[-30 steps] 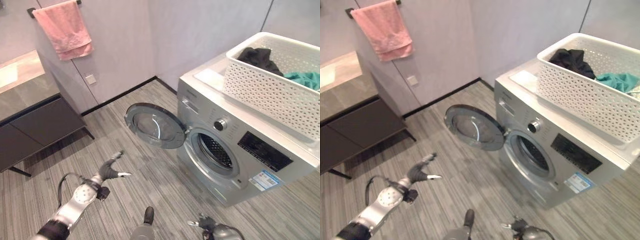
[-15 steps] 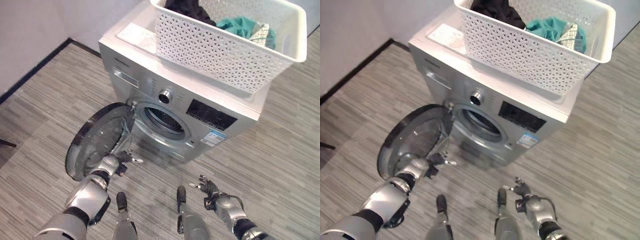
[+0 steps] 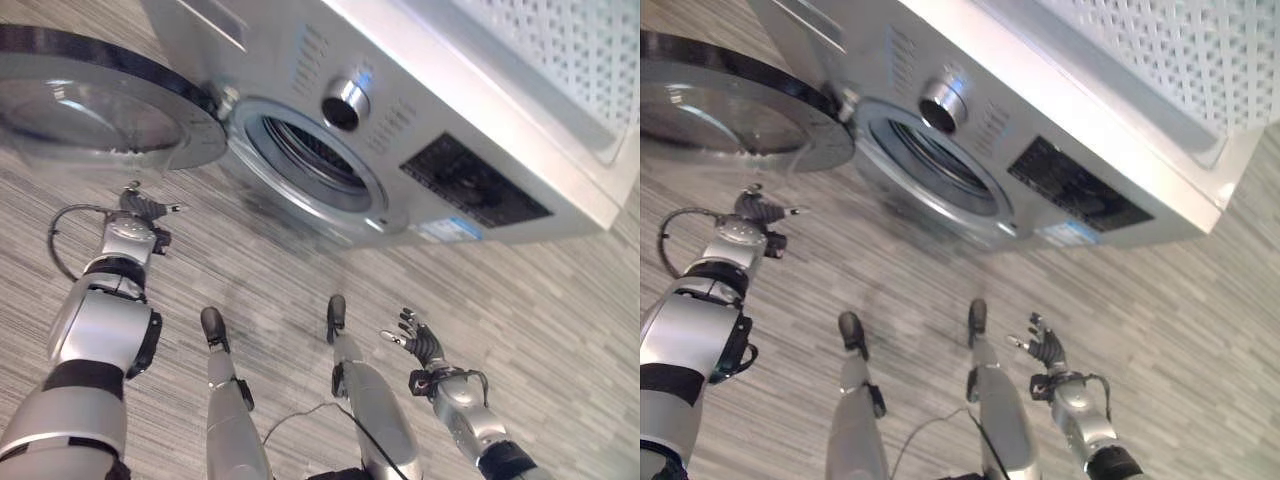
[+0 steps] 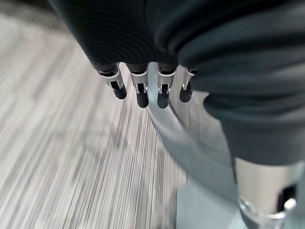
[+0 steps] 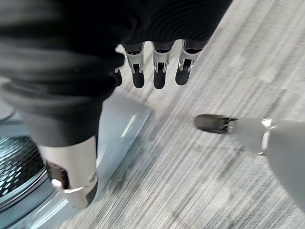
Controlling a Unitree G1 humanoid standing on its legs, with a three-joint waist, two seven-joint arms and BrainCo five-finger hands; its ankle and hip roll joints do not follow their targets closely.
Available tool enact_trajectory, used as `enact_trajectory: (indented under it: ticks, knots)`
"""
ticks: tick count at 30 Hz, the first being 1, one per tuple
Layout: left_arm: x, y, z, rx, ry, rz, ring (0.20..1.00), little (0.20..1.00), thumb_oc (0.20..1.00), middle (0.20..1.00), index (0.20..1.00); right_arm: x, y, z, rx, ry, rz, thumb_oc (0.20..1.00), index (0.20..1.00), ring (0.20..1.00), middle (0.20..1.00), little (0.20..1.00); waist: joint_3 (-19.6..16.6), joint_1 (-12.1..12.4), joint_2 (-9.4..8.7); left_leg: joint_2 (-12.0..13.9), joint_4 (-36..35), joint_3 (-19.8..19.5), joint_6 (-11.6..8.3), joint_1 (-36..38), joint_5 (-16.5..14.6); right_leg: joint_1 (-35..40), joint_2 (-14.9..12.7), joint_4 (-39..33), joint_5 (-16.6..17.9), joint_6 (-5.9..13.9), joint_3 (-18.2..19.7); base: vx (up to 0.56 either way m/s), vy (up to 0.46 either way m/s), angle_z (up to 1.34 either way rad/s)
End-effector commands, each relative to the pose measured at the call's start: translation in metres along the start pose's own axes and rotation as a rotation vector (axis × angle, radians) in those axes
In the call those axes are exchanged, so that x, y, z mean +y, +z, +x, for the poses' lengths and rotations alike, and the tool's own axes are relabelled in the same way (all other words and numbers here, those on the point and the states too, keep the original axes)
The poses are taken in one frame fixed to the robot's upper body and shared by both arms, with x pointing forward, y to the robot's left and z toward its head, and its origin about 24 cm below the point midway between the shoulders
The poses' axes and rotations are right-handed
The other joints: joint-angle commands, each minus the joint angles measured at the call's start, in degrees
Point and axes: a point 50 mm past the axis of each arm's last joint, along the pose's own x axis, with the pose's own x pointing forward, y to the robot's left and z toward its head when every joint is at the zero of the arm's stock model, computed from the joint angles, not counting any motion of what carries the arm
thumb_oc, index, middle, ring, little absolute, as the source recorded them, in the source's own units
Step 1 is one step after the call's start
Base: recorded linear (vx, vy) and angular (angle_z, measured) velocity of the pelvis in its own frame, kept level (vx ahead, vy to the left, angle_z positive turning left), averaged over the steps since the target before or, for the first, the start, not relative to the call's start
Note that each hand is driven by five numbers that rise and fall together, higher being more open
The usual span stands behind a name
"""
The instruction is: Grab the laundry basket,head to the washer,open it,put in the laundry and shut it.
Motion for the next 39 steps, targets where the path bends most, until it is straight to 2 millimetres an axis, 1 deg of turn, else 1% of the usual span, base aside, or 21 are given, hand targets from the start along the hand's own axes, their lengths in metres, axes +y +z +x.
enact_trajectory:
  ticks: [1, 5, 8, 13, 14, 16, 19, 20, 23, 25, 26, 29, 30, 31, 32, 33, 34, 35, 36, 38, 39]
  knots:
    - [0.014, -0.029, 0.0, 0.055, 0.064, 0.069, 1.0, 1.0, 1.0, 1.0, 1.0, -0.012, -0.025, -0.013, 0.069, -0.049, 0.033, 1.0, 1.0, 1.0, 1.0, 1.0, -6.58, -0.32, -2.54, 0.49, 0.29, 3.61, -0.91, 0.39, -6.37, -1.68, -2.64, 0.0, -6.37, 2.9, 3.24, 0.01, 0.0, 0.05]
    - [0.014, -0.036, -0.001, 0.067, 0.077, 0.063, 1.0, 1.0, 1.0, 1.0, 1.0, -0.02, -0.029, -0.016, 0.088, -0.063, 0.019, 1.0, 1.0, 1.0, 1.0, 1.0, -6.97, -0.05, -2.37, 0.43, 0.29, 4.03, -0.87, 1.8, -6.88, -0.6, -2.75, 0.0, -6.56, 3.04, 3.33, 0.01, 0.014, -0.03]
    - [0.011, -0.05, -0.003, 0.088, 0.071, 0.07, 1.0, 1.0, 1.0, 1.0, 1.0, -0.027, -0.035, -0.021, 0.113, -0.075, 0.007, 1.0, 1.0, 1.0, 1.0, 1.0, -7.7, 0.27, -1.88, 0.12, 0.29, 4.73, -0.71, 3.55, -7.47, 0.79, -3.02, 0.0, -6.86, 3.04, 3.43, 0.02, 0.025, -0.02]
    - [0.004, -0.061, -0.005, 0.106, 0.057, 0.06, 1.0, 1.0, 1.0, 1.0, 1.0, -0.031, -0.036, -0.023, 0.118, -0.073, -0.007, 1.0, 1.0, 1.0, 1.0, 1.0, -8.39, 0.65, -1.2, -0.26, 0.29, 5.28, -0.46, 5.33, -8.06, 2.21, -3.38, 0.0, -7.16, 3.05, 3.6, 0.02, 0.042, -0.06]
    - [0.004, -0.067, -0.006, 0.12, 0.056, 0.06, 1.0, 1.0, 1.0, 1.0, 1.0, -0.032, -0.034, -0.023, 0.112, -0.064, -0.016, 1.0, 1.0, 1.0, 1.0, 1.0, -8.7, 0.65, -1.03, -0.52, 0.29, 5.74, -0.36, 6.2, -8.33, 2.77, -3.52, 0.0, -7.21, 3.14, 3.86, 0.01, 0.051, -0.08]
    - [0.005, -0.071, -0.007, 0.128, 0.058, 0.061, 1.0, 1.0, 1.0, 1.0, 1.0, -0.033, -0.033, -0.023, 0.107, -0.058, -0.027, 1.0, 1.0, 1.0, 1.0, 1.0, -8.8, 0.73, -0.94, -0.68, 0.29, 6.12, -0.22, 6.77, -8.44, 3.07, -3.62, 0.1, -7.17, 3.17, 4.03, 0.0, 0.052, -0.09]
    - [0.011, -0.068, -0.006, 0.121, 0.071, 0.047, 1.0, 1.0, 1.0, 1.0, 1.0, -0.037, -0.029, -0.023, 0.098, -0.06, -0.05, 1.0, 1.0, 1.0, 1.0, 1.0, -8.7, 0.79, -0.82, -1.03, 0.29, 6.48, 0.02, 7.05, -8.45, 3.0, -3.87, 0.22, -7.03, 3.27, 4.33, -0.05, 0.046, -0.04]
    - [0.013, -0.066, -0.005, 0.113, 0.076, 0.047, 1.0, 1.0, 1.0, 1.0, 1.0, -0.037, -0.029, -0.023, 0.097, -0.061, -0.054, 1.0, 1.0, 1.0, 1.0, 1.0, -8.62, 0.64, -1.0, -1.36, 0.29, 6.58, 0.46, 6.16, -7.23, 2.15, -4.12, 0.33, -6.1, 2.95, 4.16, -0.11, 0.053, 0.01]
    - [0.007, -0.066, -0.006, 0.099, 0.059, 0.03, 1.0, 1.0, 1.0, 1.0, 1.0, -0.044, -0.037, -0.024, 0.138, -0.09, -0.078, 1.0, 1.0, 1.0, 1.0, 1.0, -8.82, 0.77, -0.85, -1.64, 0.29, 6.67, 0.75, 6.62, -7.55, 2.53, -4.65, 0.67, -6.2, 3.1, 3.98, -0.03, 0.052, 0.03]
    - [-0.002, -0.083, -0.011, 0.124, 0.036, -0.003, 1.0, 1.0, 1.0, 1.0, 1.0, -0.051, -0.055, -0.029, 0.226, -0.13, -0.089, 1.0, 1.0, 1.0, 1.0, 1.0, -9.79, 1.23, -1.02, -1.78, 0.29, 7.63, 1.4, 8.76, -8.76, 3.33, -4.83, 1.43, -6.8, 3.19, 4.75, 0.05, 0.064, 0.07]
    - [-0.002, -0.084, -0.011, 0.124, 0.036, -0.003, 1.0, 1.0, 1.0, 1.0, 1.0, -0.051, -0.055, -0.029, 0.226, -0.13, -0.089, 1.0, 1.0, 1.0, 1.0, 1.0, -9.78, 1.25, -1.03, -1.78, 0.29, 7.67, 1.4, 8.8, -8.78, 3.34, -4.83, 1.44, -6.8, 3.19, 4.78, 0.05, 0.062, 0.02]
    - [-0.02, -0.121, -0.024, 0.19, -0.007, -0.057, 1.0, 1.0, 1.0, 1.0, 1.0, -0.067, -0.079, -0.037, 0.35, -0.256, -0.032, 1.0, 1.0, 1.0, 1.0, 1.0, -10.75, 2.46, -1.24, -2.35, 0.29, 9.98, 2.49, 13.7, -10.79, 5.32, -5.15, 2.81, -7.86, 3.51, 6.77, 0.13, 0.153, -0.2]
    - [-0.032, -0.149, -0.037, 0.245, -0.042, -0.106, 1.0, 1.0, 1.0, 1.0, 1.0, -0.078, -0.084, -0.039, 0.391, -0.345, 0.043, 1.0, 1.0, 1.0, 1.0, 1.0, -10.94, 3.26, -1.38, -3.22, 0.98, 11.98, 3.3, 17.49, -12.48, 6.74, -5.53, 3.96, -8.72, 3.7, 8.82, 0.14, 0.188, -0.38]
    - [-0.032, -0.149, -0.037, 0.245, -0.042, -0.106, 1.0, 1.0, 1.0, 1.0, 1.0, -0.079, -0.084, -0.039, 0.391, -0.345, 0.042, 1.0, 1.0, 1.0, 1.0, 1.0, -10.85, 3.35, -1.4, -3.22, 0.95, 12.09, 3.3, 17.66, -12.51, 6.82, -5.53, 3.97, -8.72, 3.7, 8.92, 0.18, 0.259, -0.57]
    - [-0.056, -0.183, -0.059, 0.317, -0.123, -0.14, 1.0, 1.0, 1.0, 1.0, 1.0, -0.097, -0.088, -0.043, 0.431, -0.448, 0.114, 1.0, 1.0, 1.0, 1.0, 1.0, -10.98, 4.31, -0.93, -3.97, 5.29, 12.38, 4.48, 19.11, -15.8, 8.31, -6.47, 5.91, -9.82, 3.75, 10.34, 0.08, 0.132, -0.7]
    - [-0.056, -0.183, -0.059, 0.317, -0.123, -0.14, 1.0, 1.0, 1.0, 1.0, 1.0, -0.097, -0.088, -0.043, 0.431, -0.448, 0.114, 1.0, 1.0, 1.0, 1.0, 1.0, -10.94, 4.33, -0.92, -3.95, 5.37, 12.41, 4.48, 19.14, -15.87, 8.34, -6.46, 5.93, -9.83, 3.76, 10.37, 0.18, 0.317, -0.67]
    - [-0.082, -0.218, -0.089, 0.395, -0.228, -0.135, 1.0, 1.0, 1.0, 1.0, 1.0, -0.125, -0.068, -0.043, 0.368, -0.542, 0.131, 1.0, 1.0, 1.0, 1.0, 1.0, -11.42, 4.82, 0.04, -5.1, 8.6, 12.11, 5.9, 20.86, -18.75, 10.27, -7.73, 8.59, -11.17, 4.08, 10.88, 0.14, 0.259, -0.33]
    - [-0.09, -0.233, -0.104, 0.428, -0.263, -0.136, 1.0, 1.0, 1.0, 1.0, 1.0, -0.138, -0.058, -0.044, 0.328, -0.58, 0.129, 1.0, 1.0, 1.0, 1.0, 1.0, -11.67, 4.92, 0.55, -5.66, 9.49, 11.59, 6.57, 21.67, -19.88, 10.95, -8.21, 9.96, -11.62, 4.28, 10.89, 0.14, 0.258, -0.08]
    - [-0.09, -0.233, -0.104, 0.428, -0.263, -0.136, 1.0, 1.0, 1.0, 1.0, 1.0, -0.138, -0.058, -0.044, 0.328, -0.58, 0.129, 1.0, 1.0, 1.0, 1.0, 1.0, -11.81, 4.96, 0.55, -5.67, 9.44, 11.64, 6.57, 21.53, -19.77, 10.77, -8.2, 9.9, -11.51, 4.26, 10.95, 0.09, 0.166, -0.02]
    - [-0.103, -0.259, -0.132, 0.516, -0.313, -0.158, 1.0, 1.0, 1.0, 1.0, 1.0, -0.162, -0.02, -0.04, 0.17, -0.644, 0.139, 1.0, 1.0, 1.0, 1.0, 1.0, -12.22, 5.07, 1.42, -7.21, 10.91, 10.66, 8.13, 23.17, -21.83, 11.64, -9.13, 13.71, -11.96, 5.15, 11.07, 0.11, 0.266, 0.01]
    - [-0.105, -0.289, -0.161, 0.621, -0.344, -0.136, 1.0, 1.0, 1.0, 1.0, 1.0, -0.181, 0.013, -0.044, 0.014, -0.697, 0.163, 1.0, 1.0, 1.0, 1.0, 1.0, -13.63, 4.85, 2.09, -8.94, 10.65, 9.6, 9.54, 24.69, -22.79, 11.39, -10.04, 18.56, -11.17, 5.79, 11.41, 0.12, 0.325, 0.1]
